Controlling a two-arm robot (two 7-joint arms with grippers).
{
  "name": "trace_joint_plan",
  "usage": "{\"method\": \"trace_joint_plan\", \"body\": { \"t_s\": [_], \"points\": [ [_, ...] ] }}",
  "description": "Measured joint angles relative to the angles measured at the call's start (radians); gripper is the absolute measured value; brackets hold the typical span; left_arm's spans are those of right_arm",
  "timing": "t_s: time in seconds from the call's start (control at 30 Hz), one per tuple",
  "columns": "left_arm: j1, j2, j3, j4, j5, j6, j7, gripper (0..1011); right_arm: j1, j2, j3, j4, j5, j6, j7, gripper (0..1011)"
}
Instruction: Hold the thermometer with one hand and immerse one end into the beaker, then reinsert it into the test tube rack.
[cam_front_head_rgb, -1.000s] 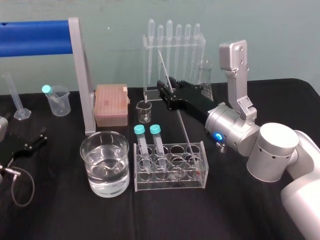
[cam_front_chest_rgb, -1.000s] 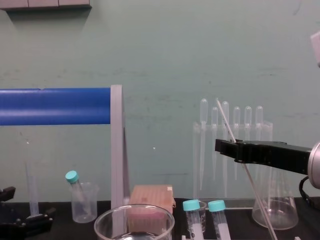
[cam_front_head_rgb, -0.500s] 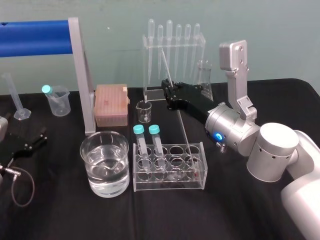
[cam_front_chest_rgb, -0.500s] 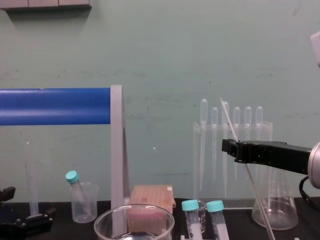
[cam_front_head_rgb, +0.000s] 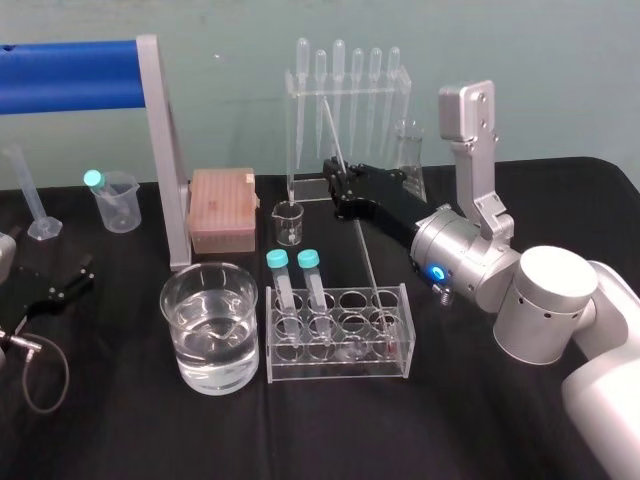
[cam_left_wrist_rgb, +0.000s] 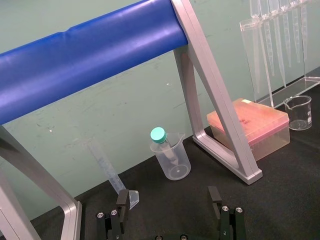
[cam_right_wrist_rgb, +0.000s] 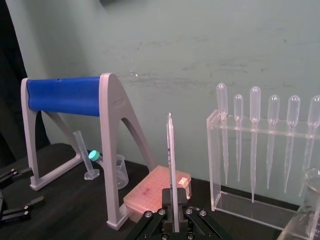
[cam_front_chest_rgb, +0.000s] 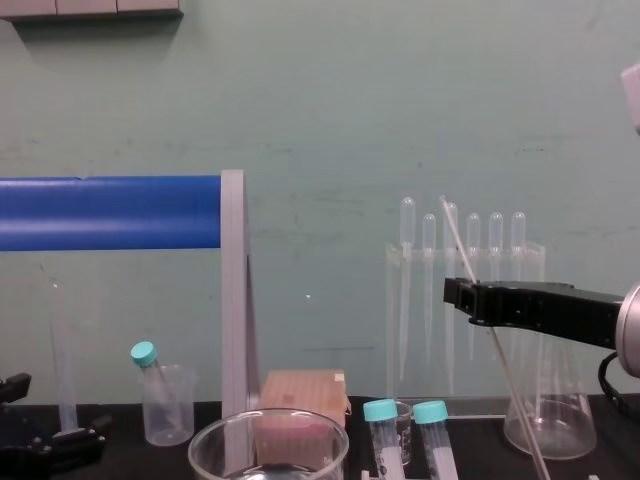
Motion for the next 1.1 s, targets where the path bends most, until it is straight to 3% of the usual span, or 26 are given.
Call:
{"method": "trace_joint_plan", "body": {
  "t_s": [0.47,0.73,1.1],
  "points": [
    [0.0,0.0,0.0,0.0,0.0,0.0,0.0,1008,-0.019,-0.003,0.032,-0.041,0.011,-0.103,0.032,57],
    [0.0,0.0,0.0,0.0,0.0,0.0,0.0,1008,-0.007,0.0,0.051,-0.085,0.064,-0.141,0.07,57],
    [0.0,0.0,0.0,0.0,0.0,0.0,0.0,1008,0.063,-0.01,0.052,-0.086,0.157,-0.206,0.139,56]
  ]
}}
